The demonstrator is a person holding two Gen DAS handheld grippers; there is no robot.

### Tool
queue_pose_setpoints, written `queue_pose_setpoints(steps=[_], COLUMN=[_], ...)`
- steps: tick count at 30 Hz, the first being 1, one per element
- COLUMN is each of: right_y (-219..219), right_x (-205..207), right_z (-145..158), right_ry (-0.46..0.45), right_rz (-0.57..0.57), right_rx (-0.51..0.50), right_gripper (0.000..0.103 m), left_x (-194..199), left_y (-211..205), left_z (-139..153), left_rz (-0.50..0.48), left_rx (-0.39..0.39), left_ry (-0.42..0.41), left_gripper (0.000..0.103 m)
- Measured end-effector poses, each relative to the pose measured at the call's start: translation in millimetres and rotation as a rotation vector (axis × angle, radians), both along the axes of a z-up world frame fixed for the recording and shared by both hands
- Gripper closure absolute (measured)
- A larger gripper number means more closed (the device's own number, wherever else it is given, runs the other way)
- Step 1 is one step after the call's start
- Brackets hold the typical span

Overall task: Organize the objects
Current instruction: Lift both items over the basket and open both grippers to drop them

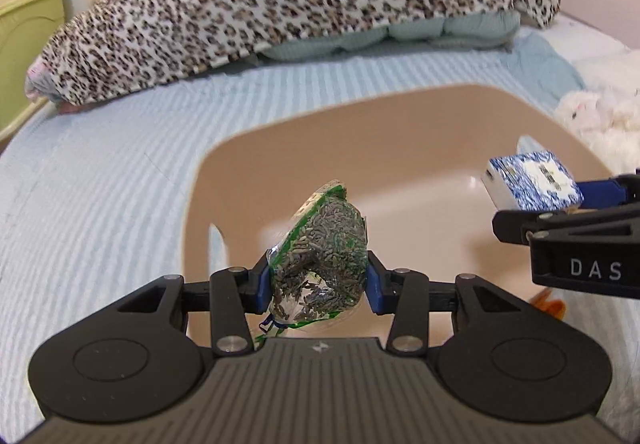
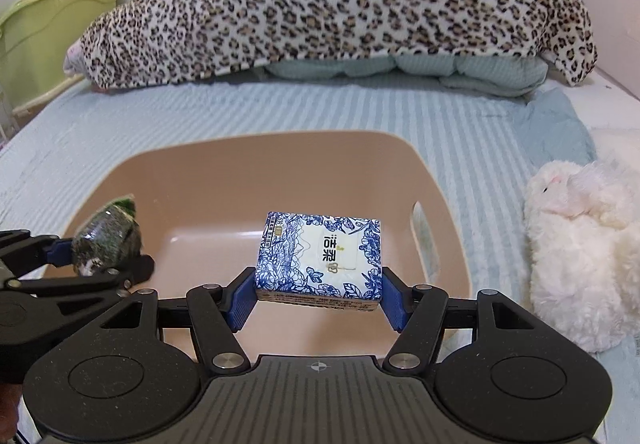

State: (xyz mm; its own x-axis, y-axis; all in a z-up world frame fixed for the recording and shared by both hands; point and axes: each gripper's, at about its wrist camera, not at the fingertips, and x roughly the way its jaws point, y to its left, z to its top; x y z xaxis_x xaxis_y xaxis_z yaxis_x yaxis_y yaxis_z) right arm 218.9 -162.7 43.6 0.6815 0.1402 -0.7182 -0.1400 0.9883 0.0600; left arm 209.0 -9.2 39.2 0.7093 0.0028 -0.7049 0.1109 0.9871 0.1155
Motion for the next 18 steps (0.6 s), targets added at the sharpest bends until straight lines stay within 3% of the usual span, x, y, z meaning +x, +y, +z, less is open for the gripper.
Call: queue_pose_setpoints(steps=[5, 7, 10, 14, 18], right_y=[-1.5, -5.1, -10.6, -16.3, -22.0], right_x=[-2.5, -8.0, -18.1, -34.2, -53.5], right_z=[-3.0, 1.9, 15.5, 33.6, 42.5], right_ry=[0.018, 0.009, -0.017, -0.050, -0.064], right_rz=[0.010, 0.008, 0.002, 0.001, 0.006], right_rx=[0.009, 0.021, 0.031, 0.026, 0.011], right_gripper=[0.035, 0.029, 0.024, 0.012, 0.005], left_x=[-3.1, -7.6, -19.2, -38.5, -57.4], left_y=[4.9, 5.6, 6.0, 8.9, 18.9], left_z=[3.4, 11.5, 27.4, 42.7, 48.1], left_rz=[-0.008, -0.004, 0.005, 0.004, 0.016], left_rx=[-0.043, -0.039, -0.022, -0.001, -0.033], left_ry=[0.005, -0.009, -0.050, -0.082, -0.066], left_gripper=[0.050, 0.033, 0.018, 0.014, 0.014])
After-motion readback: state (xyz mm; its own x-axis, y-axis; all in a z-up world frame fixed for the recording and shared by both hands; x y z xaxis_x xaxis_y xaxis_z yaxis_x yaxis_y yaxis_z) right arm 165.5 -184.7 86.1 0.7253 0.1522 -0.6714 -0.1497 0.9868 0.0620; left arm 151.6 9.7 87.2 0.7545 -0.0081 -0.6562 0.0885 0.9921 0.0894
